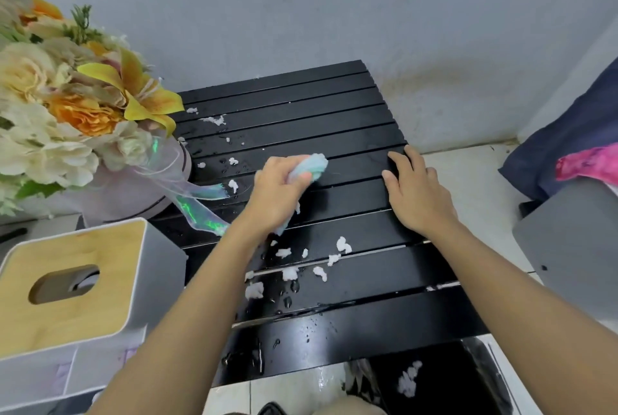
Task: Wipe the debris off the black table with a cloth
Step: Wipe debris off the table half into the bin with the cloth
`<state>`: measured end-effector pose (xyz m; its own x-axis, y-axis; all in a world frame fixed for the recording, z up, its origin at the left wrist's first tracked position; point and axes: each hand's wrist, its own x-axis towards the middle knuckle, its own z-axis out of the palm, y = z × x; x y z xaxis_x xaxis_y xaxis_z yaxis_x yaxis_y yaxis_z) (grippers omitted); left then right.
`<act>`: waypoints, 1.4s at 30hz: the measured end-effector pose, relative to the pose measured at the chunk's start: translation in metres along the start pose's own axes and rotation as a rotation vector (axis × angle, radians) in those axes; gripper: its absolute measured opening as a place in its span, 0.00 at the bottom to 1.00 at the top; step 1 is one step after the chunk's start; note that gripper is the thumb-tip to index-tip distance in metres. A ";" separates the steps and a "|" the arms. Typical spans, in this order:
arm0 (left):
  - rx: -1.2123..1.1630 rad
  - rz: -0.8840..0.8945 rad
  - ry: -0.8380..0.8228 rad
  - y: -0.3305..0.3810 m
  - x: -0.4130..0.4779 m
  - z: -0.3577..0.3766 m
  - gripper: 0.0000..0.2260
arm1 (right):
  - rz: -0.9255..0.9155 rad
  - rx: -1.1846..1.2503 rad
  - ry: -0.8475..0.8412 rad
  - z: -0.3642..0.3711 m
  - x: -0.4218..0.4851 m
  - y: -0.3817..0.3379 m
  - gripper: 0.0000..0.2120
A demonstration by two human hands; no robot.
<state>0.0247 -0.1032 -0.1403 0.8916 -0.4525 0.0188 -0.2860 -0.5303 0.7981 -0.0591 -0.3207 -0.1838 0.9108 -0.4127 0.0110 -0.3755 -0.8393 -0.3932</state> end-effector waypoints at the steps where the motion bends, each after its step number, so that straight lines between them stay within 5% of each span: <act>1: 0.168 -0.041 0.031 -0.007 0.003 0.004 0.17 | -0.009 0.046 -0.006 -0.002 -0.001 0.002 0.23; 5: 0.607 0.021 0.159 -0.006 -0.045 0.053 0.16 | -0.043 0.211 0.008 -0.007 -0.006 0.011 0.20; 8: 0.444 0.277 -0.025 0.018 -0.094 0.078 0.17 | -0.054 0.326 0.032 -0.011 -0.014 0.012 0.18; 11: 0.105 0.188 -0.232 0.029 -0.093 0.060 0.19 | -0.047 0.320 0.011 -0.021 -0.038 0.015 0.18; 14: -0.019 0.092 0.017 0.024 -0.078 0.029 0.17 | 0.058 0.213 -0.004 -0.029 -0.083 0.034 0.21; 21: 0.606 -0.049 0.277 0.015 -0.137 0.075 0.16 | 0.275 0.593 -0.148 -0.018 -0.138 0.049 0.23; 24: 0.537 -0.130 0.335 0.040 -0.133 0.109 0.14 | 0.257 0.660 -0.138 -0.020 -0.135 0.046 0.22; 27: 0.465 -0.040 0.213 0.073 -0.130 0.137 0.15 | 0.258 0.785 -0.140 -0.021 -0.135 0.049 0.20; 30: 0.045 -0.102 -0.047 0.082 -0.112 0.133 0.14 | 0.275 0.866 -0.155 -0.020 -0.134 0.053 0.20; 32: -0.141 -0.134 0.009 0.071 -0.096 0.114 0.14 | 0.288 0.904 -0.170 -0.021 -0.133 0.054 0.19; 34: -0.079 -0.156 0.083 0.054 -0.091 0.099 0.13 | 0.283 0.917 -0.179 -0.022 -0.133 0.052 0.18; 38: 0.472 -0.042 0.249 0.050 -0.125 0.115 0.15 | 0.273 0.918 -0.164 -0.020 -0.133 0.054 0.18; 42: 0.479 0.118 0.149 0.062 -0.155 0.141 0.16 | 0.264 0.920 -0.145 -0.016 -0.131 0.056 0.18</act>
<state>-0.1809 -0.1675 -0.1784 0.8740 -0.4403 0.2058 -0.4852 -0.7667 0.4204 -0.2023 -0.3194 -0.1927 0.8518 -0.4489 -0.2699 -0.3458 -0.0949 -0.9335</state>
